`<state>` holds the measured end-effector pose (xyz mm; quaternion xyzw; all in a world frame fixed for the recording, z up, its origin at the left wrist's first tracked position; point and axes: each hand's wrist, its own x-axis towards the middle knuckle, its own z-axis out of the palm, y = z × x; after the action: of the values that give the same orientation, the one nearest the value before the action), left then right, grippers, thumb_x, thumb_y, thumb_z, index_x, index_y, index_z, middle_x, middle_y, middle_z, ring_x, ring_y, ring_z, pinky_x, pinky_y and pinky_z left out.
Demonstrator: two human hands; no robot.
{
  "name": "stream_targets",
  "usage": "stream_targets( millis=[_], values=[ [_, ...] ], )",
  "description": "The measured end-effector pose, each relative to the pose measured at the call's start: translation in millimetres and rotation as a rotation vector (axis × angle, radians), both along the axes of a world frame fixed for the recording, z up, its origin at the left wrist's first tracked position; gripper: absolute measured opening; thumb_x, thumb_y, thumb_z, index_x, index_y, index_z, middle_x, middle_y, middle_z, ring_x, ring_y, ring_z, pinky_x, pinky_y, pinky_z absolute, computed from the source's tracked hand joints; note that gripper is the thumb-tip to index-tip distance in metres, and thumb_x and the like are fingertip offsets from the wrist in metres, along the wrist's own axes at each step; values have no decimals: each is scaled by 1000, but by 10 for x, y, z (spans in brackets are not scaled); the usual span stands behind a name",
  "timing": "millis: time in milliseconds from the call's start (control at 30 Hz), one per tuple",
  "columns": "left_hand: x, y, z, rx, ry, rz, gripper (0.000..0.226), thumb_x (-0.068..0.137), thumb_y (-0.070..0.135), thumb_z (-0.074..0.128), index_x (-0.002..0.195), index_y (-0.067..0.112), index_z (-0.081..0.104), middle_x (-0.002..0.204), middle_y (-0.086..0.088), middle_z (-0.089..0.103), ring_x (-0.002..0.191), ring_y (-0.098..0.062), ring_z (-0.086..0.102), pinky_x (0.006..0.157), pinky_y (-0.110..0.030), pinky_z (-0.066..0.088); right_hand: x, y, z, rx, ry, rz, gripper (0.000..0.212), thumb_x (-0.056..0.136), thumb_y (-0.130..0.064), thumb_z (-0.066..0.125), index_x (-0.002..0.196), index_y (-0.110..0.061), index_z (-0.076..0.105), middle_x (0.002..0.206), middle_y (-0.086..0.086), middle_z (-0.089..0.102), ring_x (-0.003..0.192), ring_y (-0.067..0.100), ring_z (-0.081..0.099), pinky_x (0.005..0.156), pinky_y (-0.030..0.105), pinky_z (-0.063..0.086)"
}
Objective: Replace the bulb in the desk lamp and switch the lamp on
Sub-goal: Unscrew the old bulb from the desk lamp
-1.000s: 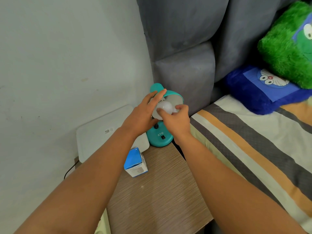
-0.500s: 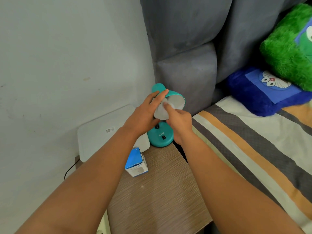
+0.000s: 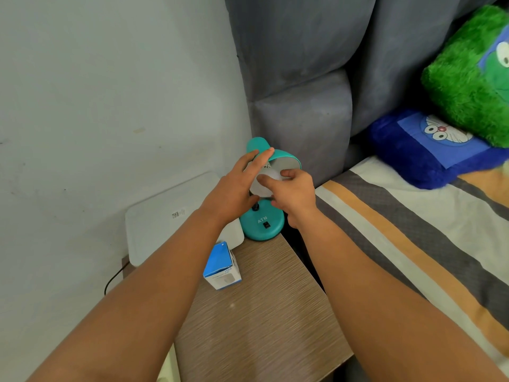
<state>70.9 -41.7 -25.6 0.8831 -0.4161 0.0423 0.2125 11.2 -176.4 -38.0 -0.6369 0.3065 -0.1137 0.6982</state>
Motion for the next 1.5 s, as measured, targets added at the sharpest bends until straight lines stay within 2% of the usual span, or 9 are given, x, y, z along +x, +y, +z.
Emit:
stream_targets(
  millis=[200, 400, 533, 733, 800, 1067, 1167, 1333, 1500],
  values=[
    [2, 6, 8, -7, 8, -7, 97, 87, 11, 76, 158, 37, 15, 160, -6, 28, 127, -27, 56, 99, -40, 55, 45, 16, -12, 33, 3, 44, 48, 61, -39, 89, 98, -14, 73, 92, 4, 75, 84, 20, 73, 74, 39, 63],
    [-29, 5, 20, -5, 12, -10, 95, 87, 9, 75, 159, 33, 17, 161, -7, 27, 132, -27, 52, 102, -41, 53, 51, 12, 21, -60, 15, 82, 68, 57, -39, 92, 112, -23, 56, 104, -1, 66, 93, 22, 71, 75, 41, 63],
    [-13, 11, 21, -3, 8, -8, 96, 86, 8, 76, 159, 32, 18, 161, -7, 28, 134, -27, 50, 103, -40, 52, 61, 11, -1, -149, -35, 95, 73, 54, -37, 93, 117, -24, 58, 105, -4, 65, 94, 18, 68, 74, 39, 63],
    [28, 37, 21, -27, 7, -18, 96, 86, 12, 76, 156, 40, 16, 159, -5, 31, 135, -27, 49, 103, -44, 52, 24, 13, 57, 371, -78, 92, 33, 81, -35, 79, 104, -18, 64, 113, 9, 67, 101, 24, 68, 86, 39, 61],
    [19, 35, 20, -36, 7, -18, 94, 87, 14, 76, 156, 38, 18, 158, -6, 32, 135, -26, 49, 103, -45, 52, 17, -6, 65, 406, -87, 69, 23, 86, -36, 74, 98, -21, 61, 114, 8, 65, 104, 24, 66, 88, 39, 60],
    [22, 40, 46, -47, 34, 15, 91, 87, 16, 75, 156, 38, 20, 159, -3, 32, 141, -25, 42, 107, -48, 48, -17, 85, -117, -111, -57, 13, 76, 54, -32, 91, 120, -25, 52, 118, 5, 56, 100, 23, 62, 75, 39, 60],
    [16, 37, 46, -40, 34, 17, 93, 87, 13, 75, 156, 38, 19, 160, -3, 32, 141, -26, 43, 107, -49, 48, -39, 66, -146, -182, -88, 25, 72, 59, -35, 91, 122, -21, 59, 119, 6, 59, 100, 21, 63, 71, 27, 54],
    [-32, 17, 74, 4, 33, 27, 101, 84, 13, 78, 156, 42, 12, 163, -3, 25, 140, -27, 44, 106, -47, 49, -227, -9, -255, -222, -152, 9, 69, 61, -39, 90, 121, -21, 62, 115, 1, 64, 100, 17, 64, 85, 38, 59],
    [-31, -43, 135, 45, 79, 67, 114, 81, 12, 78, 159, 38, 0, 168, -2, 11, 150, -23, 28, 107, -26, 35, -489, -164, -371, -280, -158, 14, 59, 63, -45, 88, 114, -31, 62, 114, -3, 63, 96, 10, 63, 77, 26, 55]
  ],
)
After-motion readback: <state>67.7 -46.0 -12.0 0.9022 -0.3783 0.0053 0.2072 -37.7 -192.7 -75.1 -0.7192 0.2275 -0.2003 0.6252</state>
